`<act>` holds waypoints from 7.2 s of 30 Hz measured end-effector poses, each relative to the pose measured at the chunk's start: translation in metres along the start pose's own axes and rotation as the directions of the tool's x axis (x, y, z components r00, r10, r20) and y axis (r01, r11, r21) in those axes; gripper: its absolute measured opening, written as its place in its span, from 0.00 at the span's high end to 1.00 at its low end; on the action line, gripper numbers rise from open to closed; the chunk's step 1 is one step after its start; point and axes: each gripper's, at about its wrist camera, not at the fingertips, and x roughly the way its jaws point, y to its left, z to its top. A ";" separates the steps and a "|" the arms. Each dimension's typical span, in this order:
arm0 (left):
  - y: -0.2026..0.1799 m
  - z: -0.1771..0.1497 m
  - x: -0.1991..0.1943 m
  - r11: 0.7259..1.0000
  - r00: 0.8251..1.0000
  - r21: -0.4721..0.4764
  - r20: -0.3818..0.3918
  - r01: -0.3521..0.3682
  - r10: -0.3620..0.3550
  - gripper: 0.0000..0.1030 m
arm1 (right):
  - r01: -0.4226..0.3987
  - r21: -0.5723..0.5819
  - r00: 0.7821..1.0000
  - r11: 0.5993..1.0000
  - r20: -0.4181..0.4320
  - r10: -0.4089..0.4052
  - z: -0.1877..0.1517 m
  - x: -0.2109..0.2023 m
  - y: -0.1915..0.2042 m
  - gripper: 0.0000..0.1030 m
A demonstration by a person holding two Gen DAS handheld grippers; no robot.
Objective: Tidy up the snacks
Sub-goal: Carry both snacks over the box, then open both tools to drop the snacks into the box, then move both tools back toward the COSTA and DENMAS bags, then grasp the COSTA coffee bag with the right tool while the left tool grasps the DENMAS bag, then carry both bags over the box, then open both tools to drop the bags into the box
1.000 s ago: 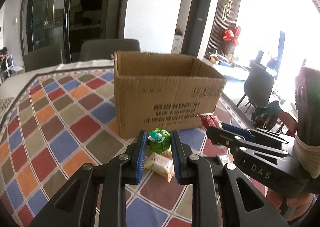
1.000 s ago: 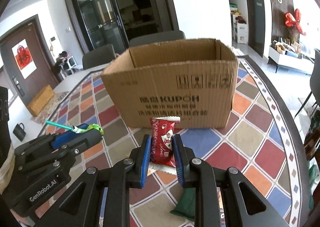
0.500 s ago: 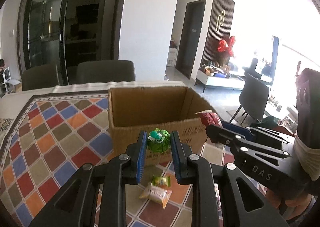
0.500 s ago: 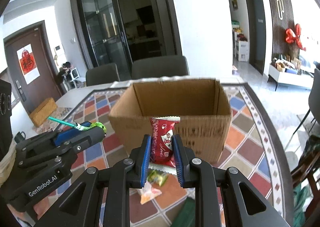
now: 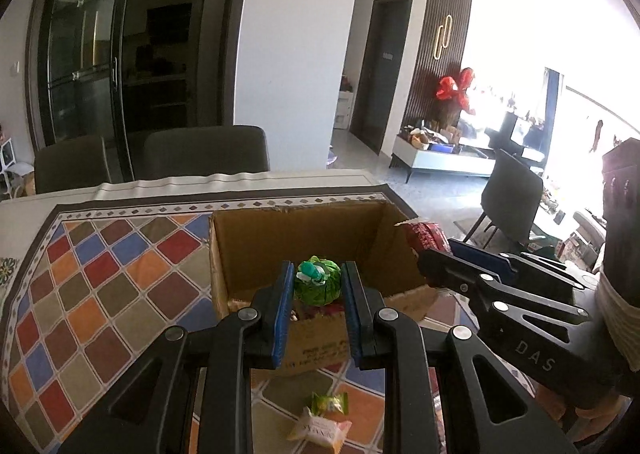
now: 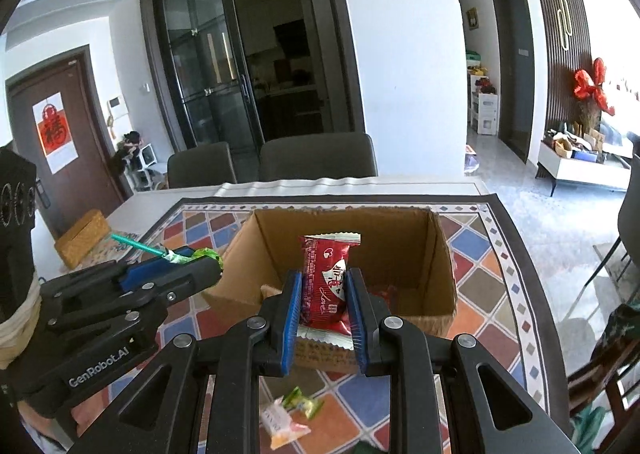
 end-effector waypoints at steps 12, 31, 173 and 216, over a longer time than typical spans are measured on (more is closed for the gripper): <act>0.010 0.022 0.044 1.000 0.994 -0.024 -0.105 -0.017 0.014 0.76 | 0.015 0.015 0.999 1.000 -0.048 -0.014 0.021 0.036 -0.010 0.77; -0.004 -0.004 0.008 0.997 0.994 -0.004 -0.074 -0.075 0.074 0.56 | 0.062 0.035 0.996 0.997 -0.060 -0.060 0.000 0.013 -0.014 0.62; -0.026 -0.040 -0.029 0.998 0.992 -0.006 -0.111 -0.066 0.065 0.68 | 0.098 0.120 0.994 0.988 -0.058 -0.091 -0.045 -0.037 -0.020 0.62; 0.010 0.026 0.049 0.995 0.984 0.099 -0.175 -0.003 0.020 0.55 | 0.164 0.118 0.983 0.979 -0.098 -0.153 0.033 0.045 -0.022 0.44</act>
